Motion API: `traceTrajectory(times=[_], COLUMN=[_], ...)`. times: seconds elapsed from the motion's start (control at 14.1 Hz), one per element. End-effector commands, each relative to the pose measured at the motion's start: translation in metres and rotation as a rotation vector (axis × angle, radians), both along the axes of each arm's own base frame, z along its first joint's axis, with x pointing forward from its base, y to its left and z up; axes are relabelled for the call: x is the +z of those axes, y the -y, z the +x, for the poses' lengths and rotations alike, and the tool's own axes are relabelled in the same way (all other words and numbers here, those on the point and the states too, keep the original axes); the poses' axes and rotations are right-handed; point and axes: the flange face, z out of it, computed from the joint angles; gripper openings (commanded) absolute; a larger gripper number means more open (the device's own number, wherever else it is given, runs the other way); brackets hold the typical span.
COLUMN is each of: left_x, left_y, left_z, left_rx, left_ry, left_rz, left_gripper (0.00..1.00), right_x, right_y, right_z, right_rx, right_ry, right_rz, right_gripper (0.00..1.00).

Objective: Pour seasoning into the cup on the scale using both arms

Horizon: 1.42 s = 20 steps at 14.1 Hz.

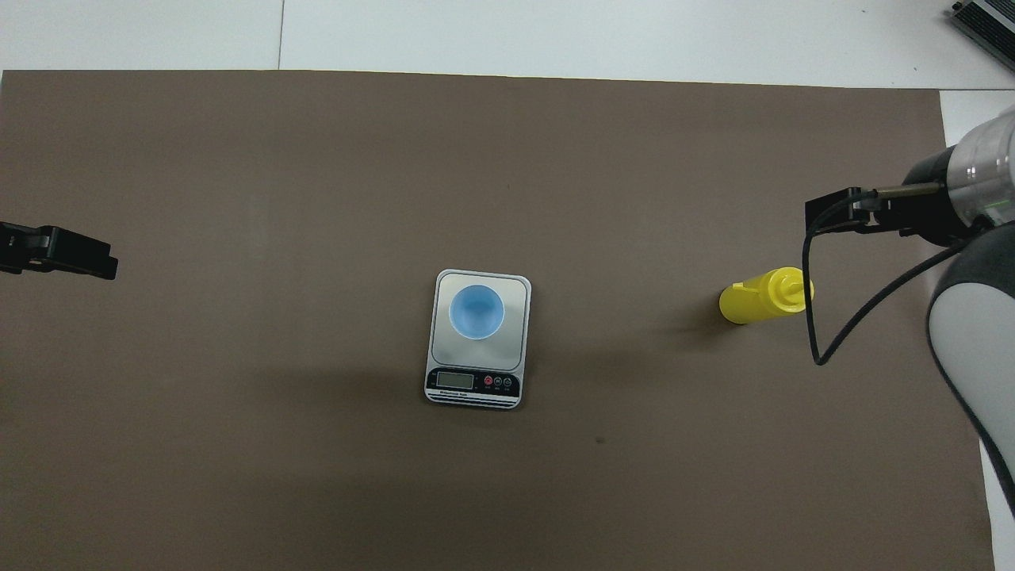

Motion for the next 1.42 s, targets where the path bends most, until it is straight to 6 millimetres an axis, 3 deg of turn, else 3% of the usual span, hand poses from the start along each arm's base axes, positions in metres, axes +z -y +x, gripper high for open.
traceTrajectory(times=[0.0,0.43,0.64,1.35], left_x=[0.001,0.0,0.0,0.0], left_y=[-0.004,-0.004,-0.004,-0.004], left_z=[-0.008,-0.008,-0.008,-0.008], left_rx=[0.012,0.012,0.012,0.012], left_ry=[0.006,0.005,0.005,0.006], left_rz=[0.02,0.02,0.02,0.02], left_gripper=[1.0,1.0,1.0,1.0], right_x=[-0.012,-0.026,-0.025,-0.025], right_y=[0.007,0.004,0.017,0.015], right_z=[-0.002,-0.019,-0.016,-0.016], right_rx=[-0.035,-0.03,-0.054,-0.046], right_ry=[-0.048,-0.107,-0.095,-0.095], right_rz=[-0.024,0.015,0.051,0.059], right_gripper=[1.0,1.0,1.0,1.0])
